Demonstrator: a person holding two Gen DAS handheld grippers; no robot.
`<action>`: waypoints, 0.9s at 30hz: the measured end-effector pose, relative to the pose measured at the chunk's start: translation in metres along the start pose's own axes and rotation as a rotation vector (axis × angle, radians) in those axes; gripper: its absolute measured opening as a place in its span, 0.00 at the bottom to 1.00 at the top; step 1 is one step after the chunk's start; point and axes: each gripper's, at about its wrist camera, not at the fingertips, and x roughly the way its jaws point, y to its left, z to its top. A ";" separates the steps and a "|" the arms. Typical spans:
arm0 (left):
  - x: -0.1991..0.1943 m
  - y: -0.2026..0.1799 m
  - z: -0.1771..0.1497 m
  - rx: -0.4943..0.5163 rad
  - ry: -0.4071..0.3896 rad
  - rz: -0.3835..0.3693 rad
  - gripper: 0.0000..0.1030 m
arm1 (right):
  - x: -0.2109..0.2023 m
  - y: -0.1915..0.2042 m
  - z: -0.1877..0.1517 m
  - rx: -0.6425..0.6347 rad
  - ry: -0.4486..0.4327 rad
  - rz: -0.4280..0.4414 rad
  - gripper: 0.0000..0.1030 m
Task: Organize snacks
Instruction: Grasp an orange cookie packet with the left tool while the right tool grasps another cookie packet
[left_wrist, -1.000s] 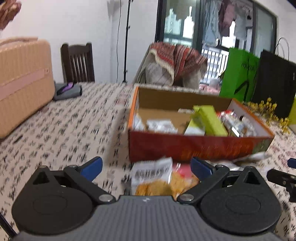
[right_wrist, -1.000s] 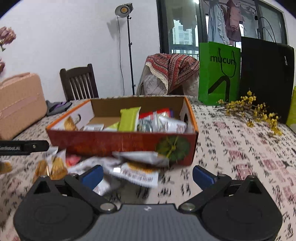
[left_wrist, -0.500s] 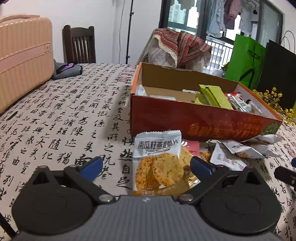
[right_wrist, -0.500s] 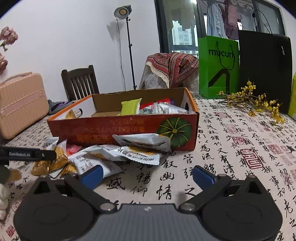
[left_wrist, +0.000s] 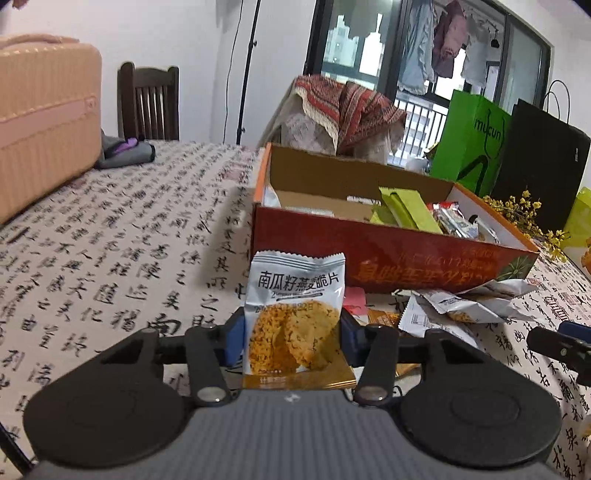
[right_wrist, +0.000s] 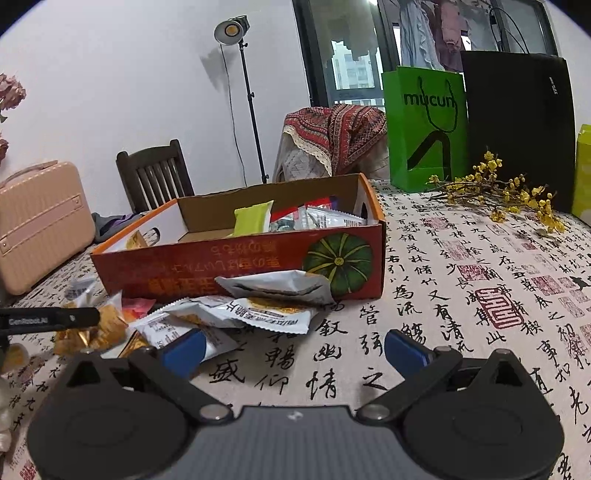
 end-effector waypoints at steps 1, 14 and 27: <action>-0.002 0.001 0.000 0.000 0.000 -0.007 0.50 | 0.000 0.000 0.000 0.000 0.002 -0.001 1.00; -0.024 0.031 -0.003 -0.026 -0.014 0.009 0.50 | 0.002 -0.001 0.000 0.004 0.012 -0.019 1.00; -0.016 0.039 -0.009 -0.012 -0.041 0.033 0.50 | 0.002 0.016 0.024 -0.008 0.025 -0.022 1.00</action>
